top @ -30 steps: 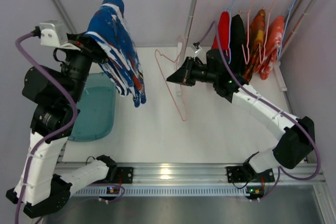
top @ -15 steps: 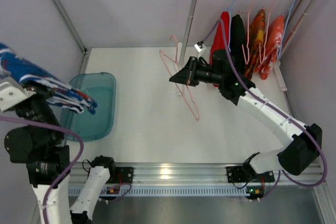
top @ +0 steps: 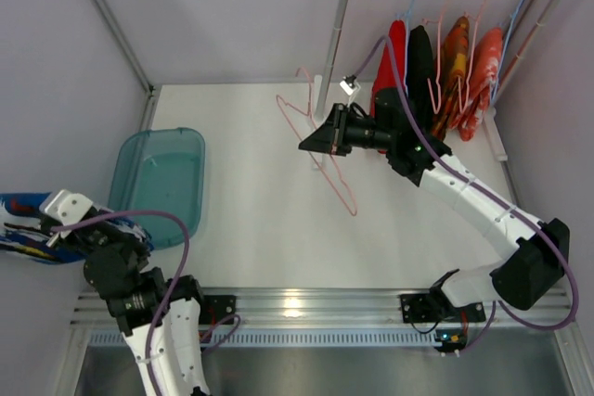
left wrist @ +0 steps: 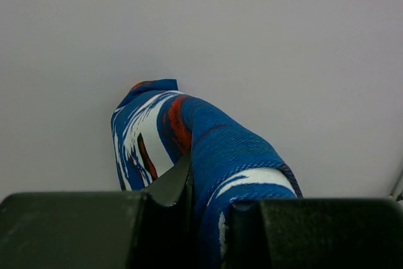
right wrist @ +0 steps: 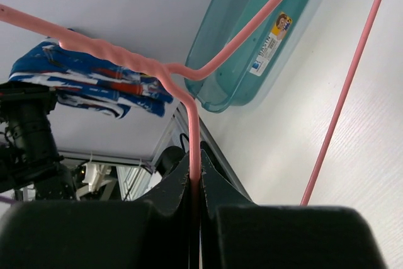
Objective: Remove the trousers from the hanger
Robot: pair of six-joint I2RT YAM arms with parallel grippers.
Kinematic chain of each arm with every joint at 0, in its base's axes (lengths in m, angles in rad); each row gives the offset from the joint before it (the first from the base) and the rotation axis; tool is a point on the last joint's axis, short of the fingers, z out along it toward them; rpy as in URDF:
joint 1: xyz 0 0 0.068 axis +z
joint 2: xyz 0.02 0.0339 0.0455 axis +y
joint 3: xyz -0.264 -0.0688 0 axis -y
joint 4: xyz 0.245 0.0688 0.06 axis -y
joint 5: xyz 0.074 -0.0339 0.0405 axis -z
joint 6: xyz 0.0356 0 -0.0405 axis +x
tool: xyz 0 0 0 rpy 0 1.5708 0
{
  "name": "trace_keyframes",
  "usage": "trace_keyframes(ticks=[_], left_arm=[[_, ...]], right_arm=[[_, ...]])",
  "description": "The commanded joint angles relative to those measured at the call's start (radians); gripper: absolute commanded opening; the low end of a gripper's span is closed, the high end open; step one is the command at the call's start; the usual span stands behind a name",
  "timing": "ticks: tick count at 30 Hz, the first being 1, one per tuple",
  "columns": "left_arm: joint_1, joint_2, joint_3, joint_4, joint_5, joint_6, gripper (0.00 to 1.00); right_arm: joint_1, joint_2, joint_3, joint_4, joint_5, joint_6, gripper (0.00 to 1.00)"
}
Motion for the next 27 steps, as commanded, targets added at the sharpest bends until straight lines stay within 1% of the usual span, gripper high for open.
trace_keyframes(ticks=[1,3,9,12,16,17,18,19,20,22,23,27], left_arm=[[0.018,-0.009,-0.063,0.279,-0.032,0.093,0.00],[0.018,0.000,-0.088,0.331,-0.004,0.110,0.00],[0.018,0.080,-0.149,0.363,0.045,0.090,0.00],[0.018,0.121,-0.175,0.347,0.103,0.069,0.00],[0.019,0.155,-0.206,0.308,0.215,0.043,0.00],[0.018,0.170,-0.216,0.299,0.278,0.037,0.00],[0.018,0.184,-0.220,0.279,0.307,0.033,0.00],[0.018,0.215,-0.224,0.278,0.329,0.027,0.00],[0.019,0.228,-0.230,0.275,0.388,0.027,0.00],[0.018,0.276,-0.247,0.273,0.453,0.021,0.00],[0.016,0.291,-0.253,0.275,0.517,0.020,0.00],[0.013,0.419,-0.249,0.278,0.617,0.000,0.00]], right_arm=[[-0.011,-0.011,0.047,-0.006,-0.034,-0.042,0.00],[-0.011,0.001,0.048,-0.006,-0.035,-0.042,0.00],[-0.011,0.035,0.045,0.012,-0.035,-0.025,0.00],[-0.014,0.045,0.048,0.014,-0.035,-0.024,0.00],[-0.020,0.053,0.047,0.014,-0.035,-0.019,0.00],[-0.020,0.053,0.042,0.015,-0.037,-0.016,0.00],[-0.025,0.053,0.038,0.016,-0.037,-0.013,0.00],[-0.026,0.052,0.032,0.017,-0.037,-0.012,0.00],[-0.029,0.050,0.027,0.019,-0.037,-0.012,0.00],[-0.036,0.047,0.013,0.020,-0.038,-0.005,0.00],[-0.039,0.044,0.009,0.022,-0.038,-0.002,0.00],[-0.051,0.032,-0.004,0.019,-0.046,-0.001,0.00]])
